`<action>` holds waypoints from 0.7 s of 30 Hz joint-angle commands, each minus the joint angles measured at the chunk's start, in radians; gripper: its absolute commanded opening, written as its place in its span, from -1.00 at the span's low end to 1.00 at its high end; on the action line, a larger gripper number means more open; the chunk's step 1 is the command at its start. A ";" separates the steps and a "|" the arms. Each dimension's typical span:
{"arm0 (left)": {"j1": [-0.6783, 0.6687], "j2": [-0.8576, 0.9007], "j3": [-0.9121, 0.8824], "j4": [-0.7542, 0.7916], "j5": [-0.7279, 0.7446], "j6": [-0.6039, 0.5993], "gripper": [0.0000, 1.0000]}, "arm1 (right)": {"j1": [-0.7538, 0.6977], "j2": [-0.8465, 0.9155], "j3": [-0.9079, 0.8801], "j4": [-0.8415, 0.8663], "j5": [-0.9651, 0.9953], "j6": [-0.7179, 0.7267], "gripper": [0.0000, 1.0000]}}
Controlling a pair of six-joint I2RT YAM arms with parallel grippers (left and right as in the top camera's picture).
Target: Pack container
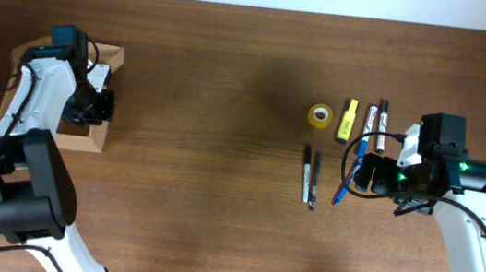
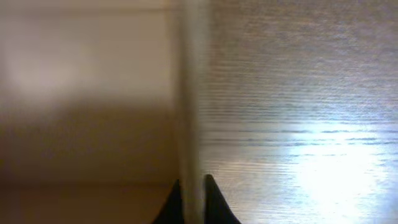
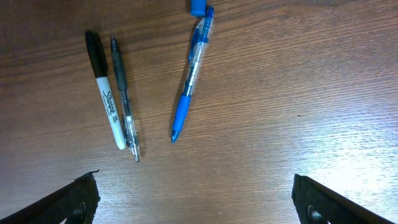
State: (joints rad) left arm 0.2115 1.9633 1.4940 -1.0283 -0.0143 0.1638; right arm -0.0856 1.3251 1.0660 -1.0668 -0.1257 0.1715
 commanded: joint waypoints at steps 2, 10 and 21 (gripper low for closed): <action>0.005 0.017 0.019 0.003 0.019 -0.030 -0.97 | -0.010 -0.002 0.022 0.000 -0.002 0.006 0.98; -0.066 0.017 0.132 -0.153 0.023 -0.199 -0.97 | -0.014 -0.002 0.024 0.020 0.011 0.006 0.98; -0.468 0.017 0.507 -0.343 0.018 -0.437 -0.97 | -0.246 -0.002 0.032 0.056 0.036 0.032 0.99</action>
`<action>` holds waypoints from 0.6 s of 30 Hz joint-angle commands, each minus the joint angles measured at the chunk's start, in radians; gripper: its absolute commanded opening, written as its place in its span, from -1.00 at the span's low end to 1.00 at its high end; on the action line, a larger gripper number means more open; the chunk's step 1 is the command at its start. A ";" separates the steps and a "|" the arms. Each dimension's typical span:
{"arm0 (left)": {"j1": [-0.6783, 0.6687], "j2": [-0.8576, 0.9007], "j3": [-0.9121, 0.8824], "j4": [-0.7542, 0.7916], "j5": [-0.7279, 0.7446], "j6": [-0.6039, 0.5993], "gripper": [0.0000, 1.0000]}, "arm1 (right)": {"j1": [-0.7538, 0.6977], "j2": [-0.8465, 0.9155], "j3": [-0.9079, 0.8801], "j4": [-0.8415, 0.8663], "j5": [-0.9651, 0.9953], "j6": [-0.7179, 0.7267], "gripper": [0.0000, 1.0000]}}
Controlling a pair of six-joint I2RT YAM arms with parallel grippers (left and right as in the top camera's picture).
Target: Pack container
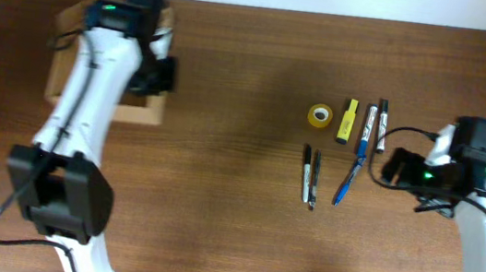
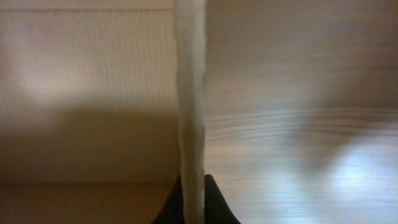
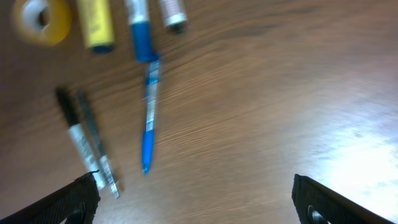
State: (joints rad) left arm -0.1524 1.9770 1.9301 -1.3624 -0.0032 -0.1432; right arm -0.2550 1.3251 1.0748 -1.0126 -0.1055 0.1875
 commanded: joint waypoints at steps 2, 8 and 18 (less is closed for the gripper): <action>-0.172 0.003 0.092 0.002 0.003 -0.202 -0.97 | -0.130 -0.002 0.024 0.002 0.015 0.016 0.98; -0.380 0.007 0.095 0.098 -0.076 -0.489 -0.97 | -0.224 -0.002 0.024 0.013 -0.022 0.058 0.98; -0.499 0.146 0.095 0.146 -0.151 -0.605 -0.97 | -0.223 -0.002 0.024 0.010 -0.046 0.058 0.98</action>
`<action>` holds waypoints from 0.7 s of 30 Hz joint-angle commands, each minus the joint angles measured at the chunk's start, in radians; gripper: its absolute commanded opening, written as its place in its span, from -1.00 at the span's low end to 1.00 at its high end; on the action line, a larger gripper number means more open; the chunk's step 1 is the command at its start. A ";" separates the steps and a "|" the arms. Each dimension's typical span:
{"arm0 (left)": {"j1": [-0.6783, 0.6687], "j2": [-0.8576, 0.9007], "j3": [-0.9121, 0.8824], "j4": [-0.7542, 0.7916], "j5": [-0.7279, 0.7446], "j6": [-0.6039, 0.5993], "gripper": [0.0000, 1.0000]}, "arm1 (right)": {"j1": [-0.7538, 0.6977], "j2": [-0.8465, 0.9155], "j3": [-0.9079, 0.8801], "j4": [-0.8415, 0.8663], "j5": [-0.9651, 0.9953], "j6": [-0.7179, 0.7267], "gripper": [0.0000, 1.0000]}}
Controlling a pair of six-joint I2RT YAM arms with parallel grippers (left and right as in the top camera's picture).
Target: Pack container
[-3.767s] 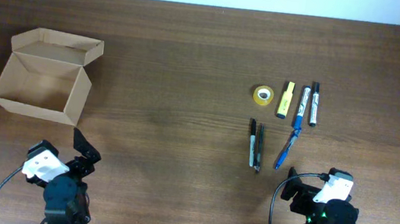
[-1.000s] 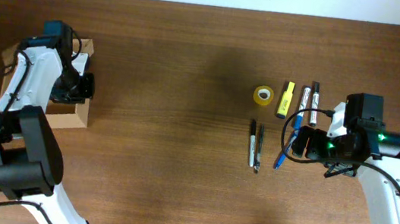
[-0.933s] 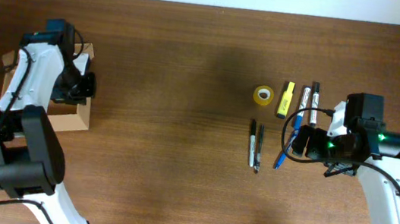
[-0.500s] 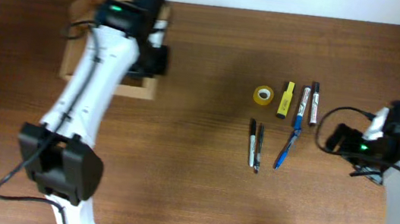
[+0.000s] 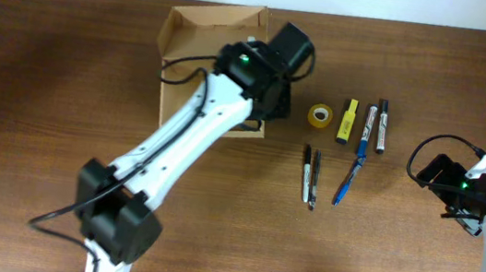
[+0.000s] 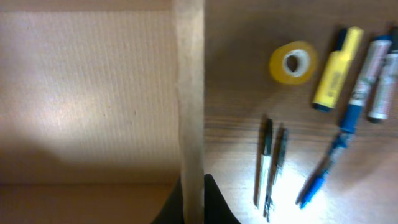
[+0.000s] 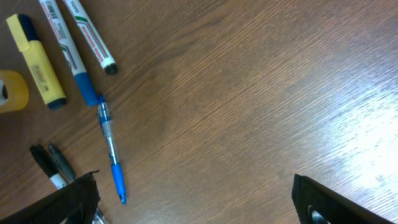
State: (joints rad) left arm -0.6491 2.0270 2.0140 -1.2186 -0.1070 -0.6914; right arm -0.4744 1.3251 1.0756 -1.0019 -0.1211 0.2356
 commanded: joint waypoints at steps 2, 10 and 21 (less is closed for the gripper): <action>0.001 0.143 0.011 0.002 -0.048 -0.056 -0.97 | -0.004 -0.002 0.023 -0.001 -0.030 0.010 0.98; 0.043 0.244 0.011 0.003 -0.047 -0.026 -0.97 | -0.004 -0.002 0.023 -0.005 -0.030 0.010 0.98; 0.056 0.249 0.037 -0.003 -0.044 -0.001 0.62 | -0.004 -0.002 0.023 -0.012 -0.026 0.009 0.98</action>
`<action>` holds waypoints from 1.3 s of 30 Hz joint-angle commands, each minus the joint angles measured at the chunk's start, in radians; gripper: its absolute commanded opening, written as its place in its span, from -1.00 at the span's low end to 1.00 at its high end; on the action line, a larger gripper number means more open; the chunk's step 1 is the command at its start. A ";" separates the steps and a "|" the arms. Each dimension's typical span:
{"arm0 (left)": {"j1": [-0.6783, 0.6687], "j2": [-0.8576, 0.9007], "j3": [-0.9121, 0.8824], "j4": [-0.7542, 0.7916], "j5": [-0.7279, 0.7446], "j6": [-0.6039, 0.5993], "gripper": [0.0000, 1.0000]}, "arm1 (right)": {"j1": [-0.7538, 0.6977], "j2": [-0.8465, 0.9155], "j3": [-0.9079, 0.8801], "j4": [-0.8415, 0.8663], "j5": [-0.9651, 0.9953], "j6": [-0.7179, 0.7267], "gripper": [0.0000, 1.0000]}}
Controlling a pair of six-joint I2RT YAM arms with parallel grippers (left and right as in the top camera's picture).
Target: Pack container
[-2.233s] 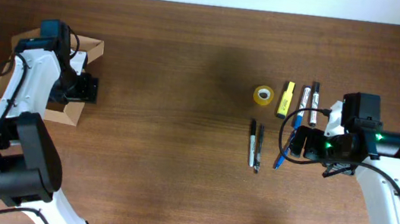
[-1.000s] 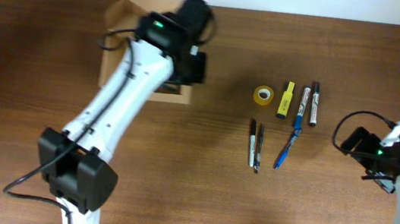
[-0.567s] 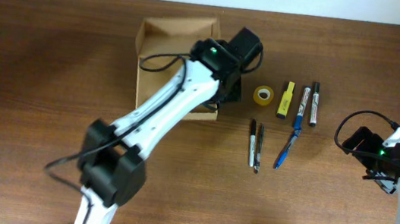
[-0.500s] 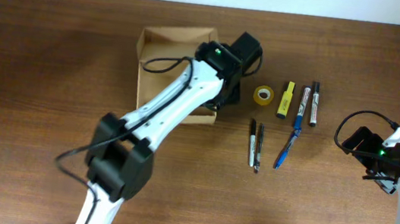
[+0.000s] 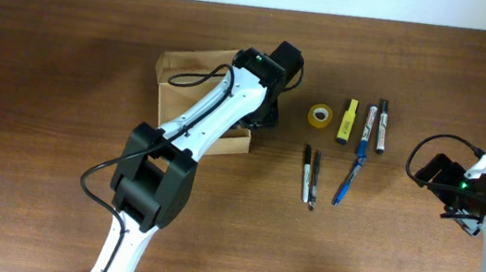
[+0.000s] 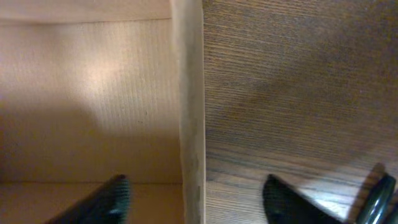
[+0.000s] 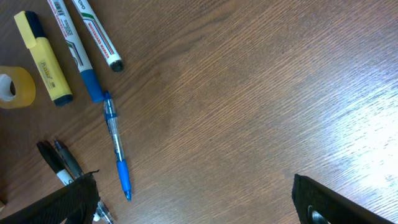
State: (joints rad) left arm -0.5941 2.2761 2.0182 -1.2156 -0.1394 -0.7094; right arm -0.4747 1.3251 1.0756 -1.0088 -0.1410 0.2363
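Note:
An open cardboard box [image 5: 184, 101] rests left of the table's middle. My left gripper [image 5: 261, 110] is open astride the box's right wall [image 6: 189, 93], one finger inside and one outside. To the right lie a yellow tape roll [image 5: 321, 116], a yellow highlighter [image 5: 346, 121], a blue marker [image 5: 367, 128], a white marker [image 5: 382, 125], a blue pen [image 5: 347, 181] and two black pens [image 5: 309, 177]. Over bare wood at the far right, my right gripper [image 5: 432, 173] is open and holds nothing. From the right wrist the blue pen [image 7: 117, 152] and highlighter [image 7: 43, 59] show.
The table [image 5: 213, 225] is dark brown wood, with a pale wall along its back edge. My left arm [image 5: 149, 180] stretches from the front edge up across the box's near right corner. A black cable loops by my right arm.
My left gripper has opened and let go of the box's right wall. The box now sits a little nearer the front, left of the tape. The right gripper has barely moved.
The box was at the table's far left, my left gripper shut on its wall, the right gripper open over the pens. Then the box was further right and the right gripper beside the pens. Then the box reached the tape, and it is now released.

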 commanded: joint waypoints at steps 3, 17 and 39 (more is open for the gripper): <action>0.003 0.000 0.072 -0.041 -0.012 0.031 0.64 | -0.003 -0.002 0.023 -0.006 -0.006 0.008 0.98; 0.027 0.000 0.568 -0.422 -0.228 0.098 0.61 | 0.032 -0.002 0.037 -0.017 -0.010 -0.017 0.86; 0.607 -0.116 0.765 -0.472 -0.239 0.240 0.99 | 0.594 0.359 0.619 -0.080 0.146 -0.087 0.80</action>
State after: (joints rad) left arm -0.0364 2.1914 2.7735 -1.6833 -0.3637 -0.4889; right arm 0.0830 1.5566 1.6531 -1.0779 -0.0372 0.1680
